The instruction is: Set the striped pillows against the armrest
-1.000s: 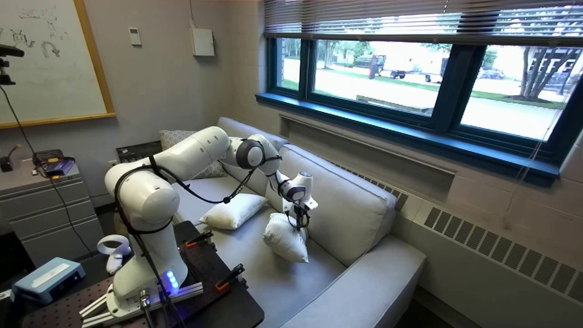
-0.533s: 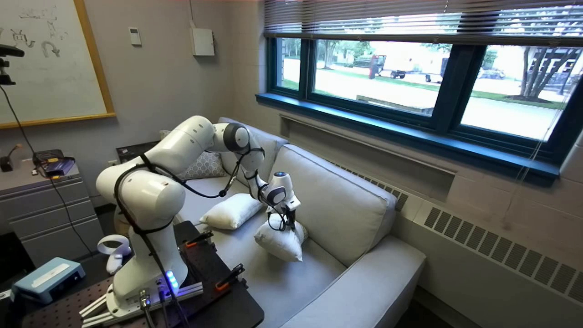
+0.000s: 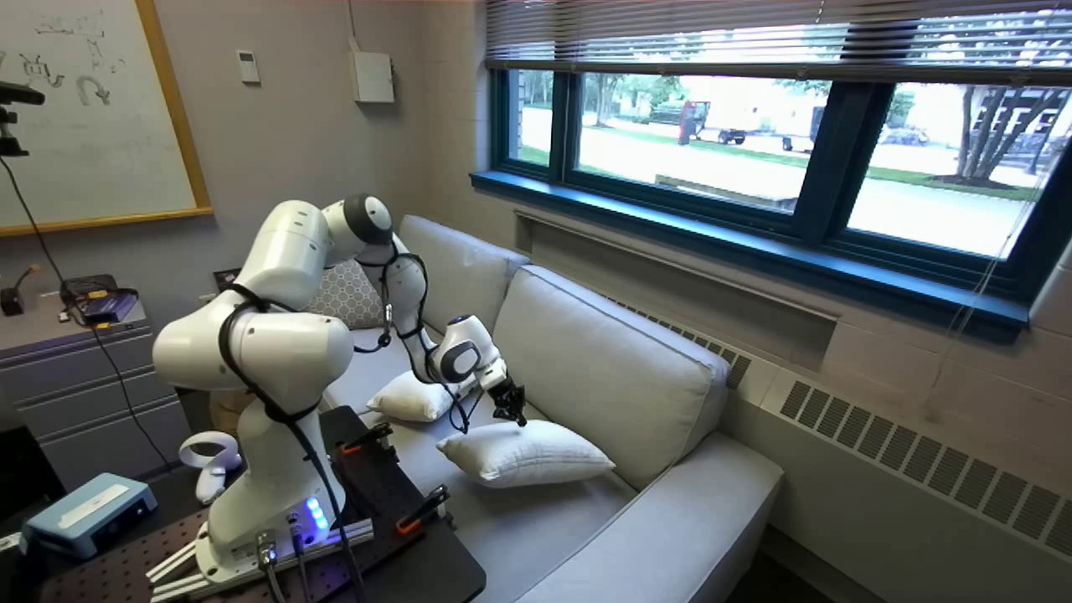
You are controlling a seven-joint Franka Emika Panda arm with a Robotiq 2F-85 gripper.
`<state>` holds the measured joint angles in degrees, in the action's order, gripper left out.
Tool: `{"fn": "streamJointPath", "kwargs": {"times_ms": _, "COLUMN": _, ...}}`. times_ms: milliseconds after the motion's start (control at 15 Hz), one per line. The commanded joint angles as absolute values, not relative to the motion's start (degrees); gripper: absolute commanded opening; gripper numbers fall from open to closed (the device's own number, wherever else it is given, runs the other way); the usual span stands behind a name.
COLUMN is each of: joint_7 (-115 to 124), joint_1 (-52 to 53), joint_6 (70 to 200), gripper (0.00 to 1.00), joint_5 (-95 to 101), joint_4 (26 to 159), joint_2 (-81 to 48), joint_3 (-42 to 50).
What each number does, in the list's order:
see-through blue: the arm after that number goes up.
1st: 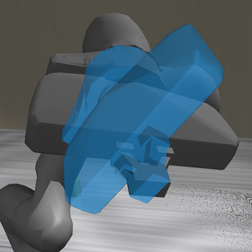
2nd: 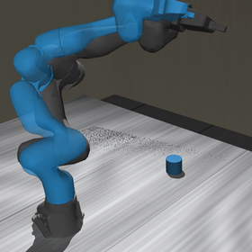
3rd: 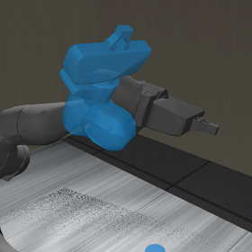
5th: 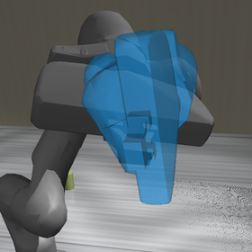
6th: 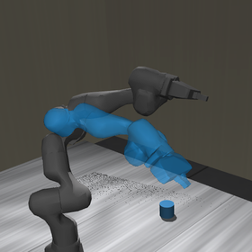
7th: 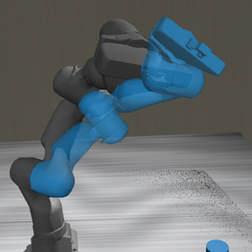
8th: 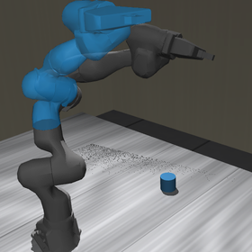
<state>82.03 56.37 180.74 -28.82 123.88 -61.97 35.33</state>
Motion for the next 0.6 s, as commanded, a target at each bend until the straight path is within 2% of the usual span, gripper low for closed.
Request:
{"fn": "streamJointPath", "kwargs": {"times_ms": 0, "joint_7": 90.3, "joint_1": 71.3, "joint_6": 180.5, "gripper": 0.06, "joint_5": -36.4, "joint_4": 138.7, "joint_2": -58.6, "joint_3": 43.0}}
{"fn": "streamJointPath", "kwargs": {"times_ms": 200, "joint_7": 97.6, "joint_1": 84.1, "joint_6": 177.9, "gripper": 0.06, "joint_5": -40.4, "joint_4": 149.5, "joint_2": -58.7, "joint_3": 49.8}}
{"fn": "streamJointPath", "kwargs": {"times_ms": 333, "joint_7": 101.4, "joint_1": 92.8, "joint_6": 171.7, "gripper": 0.04, "joint_5": -41.2, "joint_4": 154.8, "joint_2": -60.4, "joint_3": 56.1}}
{"fn": "streamJointPath", "kwargs": {"times_ms": 400, "joint_7": 99.4, "joint_1": 93.7, "joint_6": 170.3, "gripper": 0.04, "joint_5": -38.7, "joint_4": 155.8, "joint_2": -58.1, "joint_3": 57.7}}
{"fn": "streamJointPath", "kwargs": {"times_ms": 467, "joint_7": 95.4, "joint_1": 92.2, "joint_6": 173.6, "gripper": 0.30, "joint_5": -37.2, "joint_4": 156.2, "joint_2": -53.8, "joint_3": 58.2}}
{"fn": "streamJointPath", "kwargs": {"times_ms": 533, "joint_7": 92.1, "joint_1": 91.4, "joint_6": 177.1, "gripper": 0.29, "joint_5": -36.2, "joint_4": 155.5, "joint_2": -51.1, "joint_3": 58.7}}
